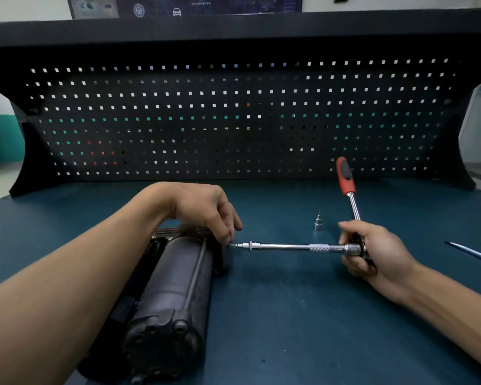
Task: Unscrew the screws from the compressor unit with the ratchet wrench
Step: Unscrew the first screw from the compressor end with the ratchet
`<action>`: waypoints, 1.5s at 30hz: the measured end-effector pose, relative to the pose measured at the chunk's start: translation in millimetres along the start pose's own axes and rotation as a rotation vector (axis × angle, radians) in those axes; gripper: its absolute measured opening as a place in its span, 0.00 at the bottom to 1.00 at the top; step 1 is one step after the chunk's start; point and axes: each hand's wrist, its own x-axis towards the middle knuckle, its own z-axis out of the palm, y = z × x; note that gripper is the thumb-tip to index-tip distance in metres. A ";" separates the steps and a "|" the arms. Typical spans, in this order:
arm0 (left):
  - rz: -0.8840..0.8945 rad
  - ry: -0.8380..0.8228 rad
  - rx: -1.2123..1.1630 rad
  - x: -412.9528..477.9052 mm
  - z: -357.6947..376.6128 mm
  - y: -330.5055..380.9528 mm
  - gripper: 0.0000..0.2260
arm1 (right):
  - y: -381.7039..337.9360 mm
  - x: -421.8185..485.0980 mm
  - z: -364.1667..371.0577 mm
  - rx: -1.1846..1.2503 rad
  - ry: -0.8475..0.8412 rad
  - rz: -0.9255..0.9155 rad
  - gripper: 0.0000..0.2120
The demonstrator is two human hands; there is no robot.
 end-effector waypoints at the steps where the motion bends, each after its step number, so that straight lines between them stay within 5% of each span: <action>1: 0.005 -0.003 -0.027 -0.1 0.0 -0.7 0.06 | -0.5 0.6 -0.7 0.011 -0.002 0.002 0.18; 11: -0.004 0.035 -0.043 5.5 1.4 -2.5 0.06 | 1.4 5.3 -6.3 0.053 -0.022 0.011 0.18; 19: 0.050 0.341 -0.043 24.5 18.9 3.6 0.01 | 1.0 3.3 -9.4 0.199 0.037 -0.044 0.16; 26: -0.023 0.363 0.074 35.4 28.0 8.0 0.10 | 0.8 2.2 -9.9 0.339 0.106 -0.069 0.15; 31: -0.082 0.374 0.106 32.9 26.5 4.2 0.03 | 3.2 0.1 -8.0 0.271 0.085 -0.090 0.15; 39: -0.122 0.338 0.122 35.7 25.3 4.1 0.13 | 4.5 -3.8 -5.9 0.133 0.084 -0.153 0.17; 45: -0.080 0.336 0.074 33.2 28.6 0.3 0.11 | 9.7 -7.5 -1.0 -0.101 0.044 -0.215 0.22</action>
